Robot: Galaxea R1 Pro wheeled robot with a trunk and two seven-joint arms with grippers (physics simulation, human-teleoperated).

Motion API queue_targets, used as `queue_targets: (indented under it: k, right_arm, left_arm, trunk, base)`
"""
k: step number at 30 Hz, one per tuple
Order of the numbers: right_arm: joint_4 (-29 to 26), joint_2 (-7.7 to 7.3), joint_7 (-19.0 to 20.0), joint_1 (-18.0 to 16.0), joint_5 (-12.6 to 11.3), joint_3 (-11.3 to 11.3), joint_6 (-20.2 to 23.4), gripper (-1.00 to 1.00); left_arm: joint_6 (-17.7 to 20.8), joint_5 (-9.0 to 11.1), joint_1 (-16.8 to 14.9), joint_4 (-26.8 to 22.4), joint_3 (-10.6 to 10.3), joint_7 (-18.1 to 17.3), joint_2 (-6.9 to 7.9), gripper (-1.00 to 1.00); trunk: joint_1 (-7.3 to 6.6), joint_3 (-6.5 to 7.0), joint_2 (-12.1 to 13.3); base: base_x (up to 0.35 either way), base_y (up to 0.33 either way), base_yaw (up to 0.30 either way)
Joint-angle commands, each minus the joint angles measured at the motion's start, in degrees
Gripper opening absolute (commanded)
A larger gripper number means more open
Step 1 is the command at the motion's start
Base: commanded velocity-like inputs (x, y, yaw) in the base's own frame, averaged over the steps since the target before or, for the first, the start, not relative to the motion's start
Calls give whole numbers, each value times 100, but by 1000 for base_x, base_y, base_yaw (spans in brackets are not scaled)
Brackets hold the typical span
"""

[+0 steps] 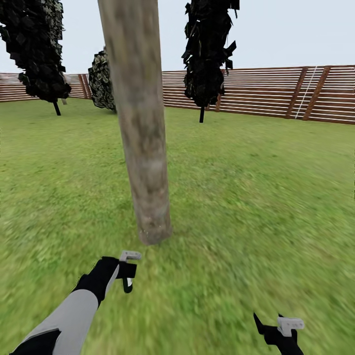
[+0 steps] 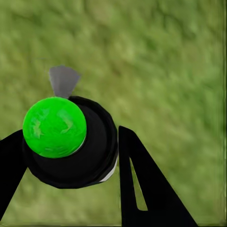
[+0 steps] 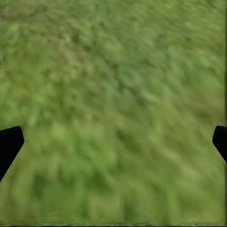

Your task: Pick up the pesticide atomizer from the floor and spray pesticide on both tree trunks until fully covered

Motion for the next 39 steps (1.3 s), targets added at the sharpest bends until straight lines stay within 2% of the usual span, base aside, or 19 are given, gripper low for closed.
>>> queue_targets:
  k: [1,4,8,10,12,13,23,29,32,34,36,39]
  right_arm:
    - [0,0,0,0,0,0,0,100]
    - [0,0,0,0,0,0,0,100]
    - [-2,4,0,-1,0,0,0,100]
    - [-3,-4,0,0,0,0,0,100]
    - [-7,-8,0,-1,0,0,0,100]
    - [-8,-8,0,0,0,0,0,100]
    - [-17,-1,9,0,0,0,-6,100]
    - [-18,0,9,-1,0,0,-8,100]
    - [-9,0,9,0,0,0,-5,100]
    - [-9,0,9,-1,0,3,-5,100]
    - [-9,0,9,0,0,2,-2,100]
    - [-9,0,9,-3,0,3,-2,100]
  left_arm:
    - [-2,-16,-8,-2,-3,0,-15,-100]
    - [2,-23,-39,-5,-28,1,-34,-100]
    - [6,-36,-58,-12,-17,8,25,-100]
    - [6,-40,-104,-14,-1,9,98,-100]
    - [43,-34,-134,-14,12,7,259,-100]
    - [55,-30,-134,-11,14,5,282,-100]
    - [59,-15,-92,-6,5,1,175,-100]
    - [73,-16,-173,-6,-24,1,-32,-100]
    - [129,-17,-200,-175,20,-26,198,-100]
    - [318,-14,-200,-347,23,-36,253,-100]
    - [478,-10,-193,-497,24,-40,254,-100]
    - [603,-7,-200,-663,18,-43,123,-100]
  trunk:
    - [0,0,0]
    - [0,0,0]
    - [0,0,0]
    - [0,0,0]
    - [0,0,0]
    - [0,0,0]
    - [0,0,0]
    - [0,0,0]
    - [0,0,0]
    - [0,0,0]
    - [0,0,0]
    - [0,0,0]
  base:
    - [-319,0,0]
    - [-115,0,0]
    - [-17,0,0]
    - [-2,0,-76]
    - [0,0,-229]
    - [0,0,-219]
    - [-157,27,-25]
    - [-13,2,0]
    - [0,0,0]
    - [0,0,0]
    - [0,0,0]
    - [0,0,0]
